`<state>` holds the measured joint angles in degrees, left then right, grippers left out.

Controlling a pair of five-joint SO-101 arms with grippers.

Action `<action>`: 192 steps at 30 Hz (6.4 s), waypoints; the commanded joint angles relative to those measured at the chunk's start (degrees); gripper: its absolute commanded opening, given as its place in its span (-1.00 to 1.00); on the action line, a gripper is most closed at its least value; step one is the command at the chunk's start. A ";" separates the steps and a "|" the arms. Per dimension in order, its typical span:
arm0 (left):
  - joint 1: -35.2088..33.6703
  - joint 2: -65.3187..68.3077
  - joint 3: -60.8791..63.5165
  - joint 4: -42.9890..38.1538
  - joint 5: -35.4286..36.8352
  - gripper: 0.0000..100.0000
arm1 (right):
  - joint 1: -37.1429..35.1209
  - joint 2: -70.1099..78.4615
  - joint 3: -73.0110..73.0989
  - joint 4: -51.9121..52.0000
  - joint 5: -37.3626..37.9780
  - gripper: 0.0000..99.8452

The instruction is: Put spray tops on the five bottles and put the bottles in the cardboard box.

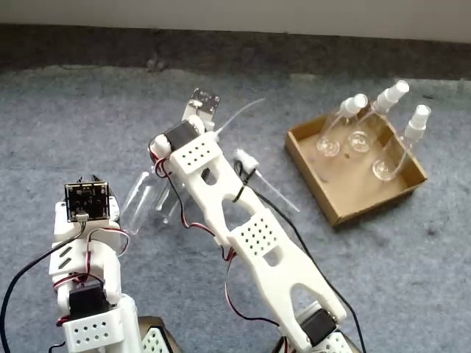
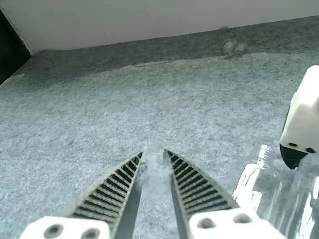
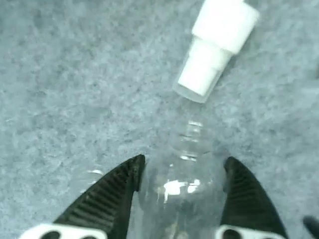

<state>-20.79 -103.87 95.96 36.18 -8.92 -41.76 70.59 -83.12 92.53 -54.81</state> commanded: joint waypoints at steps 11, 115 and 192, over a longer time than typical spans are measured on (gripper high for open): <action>1.19 -0.22 1.19 0.26 0.26 -0.99 | 6.46 -5.93 -18.77 8.75 22.33 -0.98; 1.19 -0.22 1.19 0.26 0.35 -0.99 | 22.99 -96.04 142.64 -47.69 87.38 -0.76; 15.52 -0.22 -6.46 22.42 0.62 -0.99 | 28.79 -153.36 159.78 -40.48 54.33 -0.62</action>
<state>-6.37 -103.87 95.96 49.54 -8.92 -13.98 -81.76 77.05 52.18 2.07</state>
